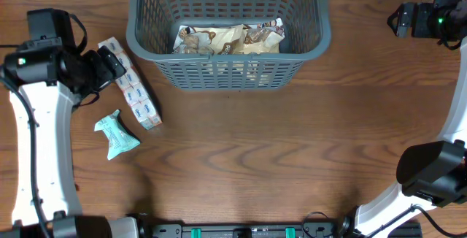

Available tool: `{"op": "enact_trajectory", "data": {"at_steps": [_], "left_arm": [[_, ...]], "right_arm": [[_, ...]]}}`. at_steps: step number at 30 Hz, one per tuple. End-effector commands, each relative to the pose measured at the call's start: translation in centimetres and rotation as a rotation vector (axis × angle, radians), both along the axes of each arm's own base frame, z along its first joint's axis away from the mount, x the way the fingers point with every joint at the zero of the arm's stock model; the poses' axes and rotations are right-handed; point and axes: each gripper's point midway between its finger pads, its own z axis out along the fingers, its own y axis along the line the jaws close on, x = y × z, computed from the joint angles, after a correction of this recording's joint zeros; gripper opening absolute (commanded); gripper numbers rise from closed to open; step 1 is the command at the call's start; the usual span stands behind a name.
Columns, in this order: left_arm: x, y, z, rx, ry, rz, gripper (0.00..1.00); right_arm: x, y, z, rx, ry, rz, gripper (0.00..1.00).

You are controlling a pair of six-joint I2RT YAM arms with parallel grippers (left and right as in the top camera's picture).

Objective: Pack container

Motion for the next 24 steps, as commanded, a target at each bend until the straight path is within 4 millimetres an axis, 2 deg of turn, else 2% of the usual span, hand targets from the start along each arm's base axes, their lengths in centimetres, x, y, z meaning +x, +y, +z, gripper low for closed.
{"op": "enact_trajectory", "data": {"at_steps": [1, 13, 18, 24], "left_arm": [[1.0, -0.3, -1.3, -0.005, 0.027, -0.116, 0.99], [4.7, 0.3, -8.0, -0.025, 0.123, -0.145, 0.99], [5.6, 0.2, -10.5, -0.03, 0.162, -0.169, 0.99], [6.6, -0.5, -13.3, -0.03, 0.194, -0.214, 0.99]], "right_arm": [[-0.2, 0.0, 0.3, -0.014, -0.009, 0.031, 0.99], [-0.1, 0.5, 0.3, -0.014, -0.014, 0.067, 0.99], [0.3, 1.4, 0.6, 0.006, -0.035, 0.107, 0.99], [0.6, 1.4, 0.7, 0.002, -0.047, 0.119, 0.99]]}}
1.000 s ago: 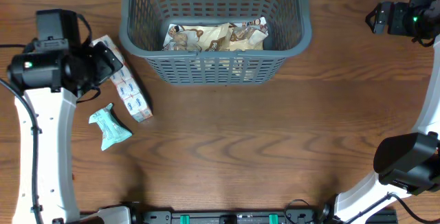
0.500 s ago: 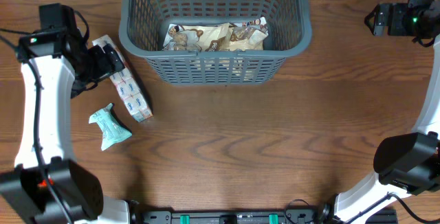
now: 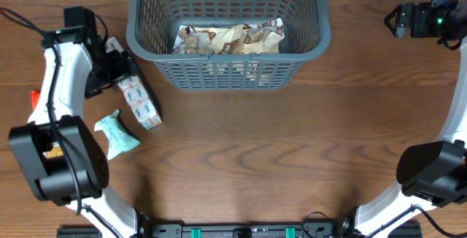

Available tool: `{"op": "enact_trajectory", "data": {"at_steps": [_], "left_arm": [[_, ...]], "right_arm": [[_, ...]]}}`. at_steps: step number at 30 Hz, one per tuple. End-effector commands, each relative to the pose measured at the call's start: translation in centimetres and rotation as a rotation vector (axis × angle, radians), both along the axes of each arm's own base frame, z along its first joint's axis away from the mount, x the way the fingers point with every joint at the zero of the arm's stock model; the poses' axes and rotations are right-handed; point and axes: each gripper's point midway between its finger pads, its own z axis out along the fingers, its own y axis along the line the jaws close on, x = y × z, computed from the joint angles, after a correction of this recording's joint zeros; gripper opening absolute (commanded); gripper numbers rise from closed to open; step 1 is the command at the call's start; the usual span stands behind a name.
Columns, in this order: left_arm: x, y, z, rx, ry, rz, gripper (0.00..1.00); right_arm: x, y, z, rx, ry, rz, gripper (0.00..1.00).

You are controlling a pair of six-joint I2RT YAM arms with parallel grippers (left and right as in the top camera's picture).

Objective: Pack container

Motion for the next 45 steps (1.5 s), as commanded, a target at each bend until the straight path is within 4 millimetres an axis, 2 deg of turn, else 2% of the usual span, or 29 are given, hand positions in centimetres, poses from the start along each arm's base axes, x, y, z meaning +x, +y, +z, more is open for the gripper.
{"op": "enact_trajectory", "data": {"at_steps": [1, 6, 13, 20, 21, 23, 26, 29, 31, 34, 37, 40, 42, 45], "left_arm": [[0.7, -0.5, -1.2, -0.003, 0.012, -0.046, 0.99], [1.2, -0.7, -3.7, -0.008, 0.041, -0.056, 0.99], [1.1, -0.6, -6.8, -0.012, 0.099, -0.071, 0.99], [0.9, -0.6, -7.5, -0.013, 0.119, -0.072, 1.0], [0.7, -0.6, -7.5, -0.014, 0.124, -0.072, 0.95], [0.6, -0.7, -7.5, -0.017, 0.13, -0.068, 0.7], [0.4, -0.8, -7.5, -0.022, 0.139, -0.065, 0.46], [0.1, -0.8, -7.5, -0.024, 0.148, -0.066, 0.36], [-0.2, -0.9, -7.5, -0.027, 0.163, -0.066, 0.22], [-0.7, -0.9, -7.3, -0.03, 0.181, -0.066, 0.12], [-0.7, -0.9, -6.2, -0.026, 0.16, -0.066, 0.06], [-0.3, -0.9, -3.7, -0.015, 0.102, -0.065, 0.06], [0.1, -0.8, -1.2, -0.001, 0.034, -0.065, 0.06], [0.7, -0.5, 4.0, 0.028, -0.113, -0.062, 0.06]], "right_arm": [[0.1, 0.6, 0.3, -0.005, -0.017, 0.043, 0.99], [0.2, 0.5, 0.4, -0.01, -0.024, 0.046, 0.99], [0.6, 0.3, -0.2, -0.008, -0.017, 0.044, 0.99], [0.8, 0.2, -0.3, -0.009, -0.02, 0.044, 0.99], [0.8, 0.2, -0.3, -0.009, -0.019, 0.044, 0.99], [0.7, 0.2, -0.3, -0.009, -0.017, 0.044, 0.99], [0.7, 0.2, -0.3, -0.01, -0.018, 0.042, 0.99], [0.7, 0.2, -0.3, -0.01, -0.018, 0.042, 0.99], [0.7, 0.2, -0.3, -0.01, -0.018, 0.043, 0.99], [0.7, 0.2, -0.3, -0.009, -0.018, 0.042, 0.99], [0.7, 0.2, -0.3, -0.009, -0.018, 0.043, 0.99], [0.7, 0.2, -0.3, -0.009, -0.017, 0.043, 0.99], [0.7, 0.2, -0.3, -0.009, -0.017, 0.043, 0.99], [0.7, 0.2, -0.3, -0.008, -0.018, 0.043, 0.99]]}}
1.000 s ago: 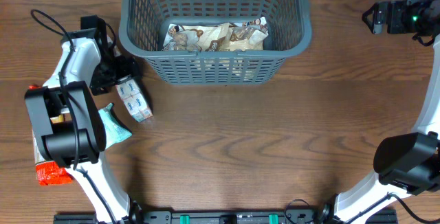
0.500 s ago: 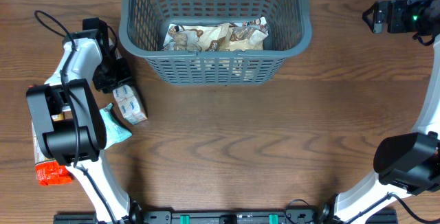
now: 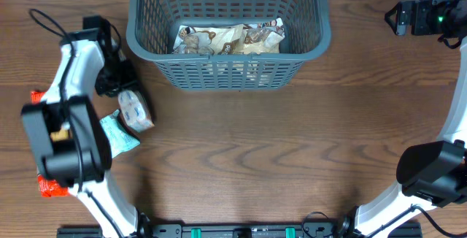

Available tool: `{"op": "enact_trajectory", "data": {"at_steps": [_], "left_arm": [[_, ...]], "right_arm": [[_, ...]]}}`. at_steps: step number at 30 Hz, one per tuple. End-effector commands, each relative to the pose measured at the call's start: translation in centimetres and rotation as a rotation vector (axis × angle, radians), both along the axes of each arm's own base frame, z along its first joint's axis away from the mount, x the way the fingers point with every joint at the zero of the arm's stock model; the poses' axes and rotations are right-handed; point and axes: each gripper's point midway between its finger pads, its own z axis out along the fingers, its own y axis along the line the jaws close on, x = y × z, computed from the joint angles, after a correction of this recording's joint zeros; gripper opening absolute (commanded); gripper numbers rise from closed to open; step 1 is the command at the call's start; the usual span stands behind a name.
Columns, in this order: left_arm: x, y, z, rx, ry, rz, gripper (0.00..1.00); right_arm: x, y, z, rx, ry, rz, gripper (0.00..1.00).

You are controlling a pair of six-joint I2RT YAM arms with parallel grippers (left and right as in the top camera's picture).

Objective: Pack container
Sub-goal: 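Lift the tissue strip with the left gripper and carry it into the basket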

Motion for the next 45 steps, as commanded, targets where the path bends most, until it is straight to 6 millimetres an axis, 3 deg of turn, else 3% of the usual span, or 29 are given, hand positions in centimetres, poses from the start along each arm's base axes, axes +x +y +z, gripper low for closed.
{"op": "enact_trajectory", "data": {"at_steps": [1, 7, 11, 15, 17, 21, 25, 28, 30, 33, 39, 45], "left_arm": [[1.2, 0.3, 8.4, 0.041, -0.237, -0.003, 0.06], [0.8, 0.3, 20.6, 0.104, -0.617, -0.002, 0.06], [-1.2, 0.3, 28.5, 0.162, -0.864, 0.008, 0.06], [-3.3, -0.3, 34.5, 0.193, -1.065, 0.003, 0.06], [-3.8, -1.7, 36.2, 0.196, -1.129, -0.067, 0.06], [-3.8, -8.0, 38.9, 0.191, -1.27, -0.433, 0.06], [-4.0, -13.7, 42.0, 0.344, -1.442, -0.782, 0.06], [-3.7, -16.4, 44.0, 0.409, -1.558, -0.893, 0.06], [-2.9, -17.5, 44.4, 0.413, -1.597, -0.913, 0.06], [-0.7, -18.8, 42.9, 0.395, -1.579, -0.938, 0.06], [4.4, -22.2, 35.5, 0.418, -1.422, -1.125, 0.06], [8.1, -23.5, 28.4, 0.386, -1.274, -1.2, 0.06]], "right_arm": [[0.2, 0.2, -0.8, 0.008, 0.015, 0.018, 0.99], [0.1, 0.2, -0.8, 0.008, 0.015, 0.018, 0.99], [0.1, 0.2, -0.8, 0.008, 0.016, 0.018, 0.99], [0.1, 0.2, -0.8, 0.009, 0.017, 0.018, 0.99], [0.1, 0.2, -0.8, 0.009, 0.018, 0.018, 0.99], [0.1, 0.2, -0.8, 0.009, 0.018, 0.018, 0.99], [0.0, 0.3, -0.9, 0.011, 0.022, 0.018, 0.99], [-0.1, 0.3, -0.9, 0.012, 0.026, 0.018, 0.99], [-0.1, 0.3, -1.0, 0.014, 0.03, 0.018, 0.99], [-0.3, 0.4, -1.1, 0.016, 0.037, 0.018, 0.99], [-0.5, 0.5, -1.3, 0.021, 0.048, 0.018, 0.99], [-0.7, 0.5, -1.4, 0.024, 0.057, 0.018, 0.99]]}}
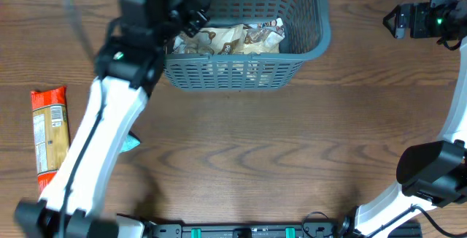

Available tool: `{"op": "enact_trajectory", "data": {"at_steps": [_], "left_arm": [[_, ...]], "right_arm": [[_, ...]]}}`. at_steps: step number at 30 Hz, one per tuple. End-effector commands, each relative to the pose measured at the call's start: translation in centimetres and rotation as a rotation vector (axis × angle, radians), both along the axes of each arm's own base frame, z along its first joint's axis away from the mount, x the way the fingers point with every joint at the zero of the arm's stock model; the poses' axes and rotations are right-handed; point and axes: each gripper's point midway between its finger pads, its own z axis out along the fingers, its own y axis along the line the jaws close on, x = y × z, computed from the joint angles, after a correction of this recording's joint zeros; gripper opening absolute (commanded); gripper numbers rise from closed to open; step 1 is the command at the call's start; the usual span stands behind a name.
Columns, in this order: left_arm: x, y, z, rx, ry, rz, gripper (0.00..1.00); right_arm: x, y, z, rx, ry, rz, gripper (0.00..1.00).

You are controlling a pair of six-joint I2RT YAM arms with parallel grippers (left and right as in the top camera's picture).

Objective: Pack container
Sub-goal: 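Lift the tissue strip with the left gripper and carry it into the basket, then release the tissue strip and move the left gripper back to the green pouch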

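The grey basket [292, 52] stands at the back middle of the table with several snack packets [241, 37] on its floor. My left arm is raised high, and my left gripper hangs over the basket's left part. It is shut on a pale packet, of which only an end shows at the frame's top edge. A teal packet [132, 142] lies on the table, mostly hidden under my left arm. At the left lies a red and orange packet [47, 130]. My right gripper [390, 21] hovers at the far right back, open and empty.
The basket's walls rise well above the table. The right arm's base [430, 169] stands at the front right edge, and the left arm slants across the left side of the table.
My left gripper was low on the table beside the white and blue packet. It is now raised over the basket's left part with a pale packet in it, and that packet is gone from the table.
My left gripper first stood at the long white and blue packet left of the basket. Then it was closer on the packet's upper end, then the packet lay turned and bunched beside it. Now the gripper holds a packet over the basket. The right arm stayed put.
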Motion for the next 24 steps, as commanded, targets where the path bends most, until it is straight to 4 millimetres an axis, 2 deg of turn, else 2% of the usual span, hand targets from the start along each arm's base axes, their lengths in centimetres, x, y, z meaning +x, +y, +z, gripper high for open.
{"op": "enact_trajectory", "data": {"at_steps": [1, 5, 10, 13, 16, 17, 18, 19, 20, 24], "left_arm": [[1.1, -0.4, -1.4, 0.065, -0.01, -0.03, 0.06], [2.0, -0.7, -6.7, 0.184, 0.074, -0.073, 0.06], [2.4, -0.8, -12.3, 0.226, 0.218, -0.085, 0.06], [2.5, -0.8, -14.1, 0.237, 0.261, -0.089, 0.06], [2.3, -0.8, -14.8, 0.242, 0.282, -0.09, 0.07], [2.3, -0.8, -14.8, 0.242, 0.284, -0.089, 0.13], [2.2, -0.8, -14.6, 0.239, 0.284, -0.088, 0.34], [2.2, -0.7, -14.5, 0.239, 0.283, -0.088, 0.84], [2.1, -0.7, -14.2, 0.234, 0.28, -0.086, 0.99], [1.7, -0.1, -11.5, 0.185, 0.253, -0.028, 0.99]], "right_arm": [[0.1, 0.3, -0.8, 0.01, 0.017, 0.018, 0.99], [0.0, 0.3, -0.8, 0.012, 0.022, 0.018, 0.99], [-0.1, 0.3, -0.9, 0.013, 0.024, 0.018, 0.99], [-0.1, 0.3, -0.9, 0.014, 0.027, 0.018, 0.99], [-0.2, 0.4, -0.9, 0.015, 0.03, 0.018, 0.99], [-0.2, 0.4, -0.9, 0.015, 0.03, 0.018, 0.99], [-0.2, 0.4, -0.9, 0.015, 0.031, 0.018, 0.99], [-0.2, 0.4, -0.9, 0.015, 0.031, 0.018, 0.99], [-0.2, 0.4, -0.9, 0.015, 0.031, 0.018, 0.99], [-0.2, 0.4, -1.0, 0.018, 0.033, 0.019, 0.99]]}}
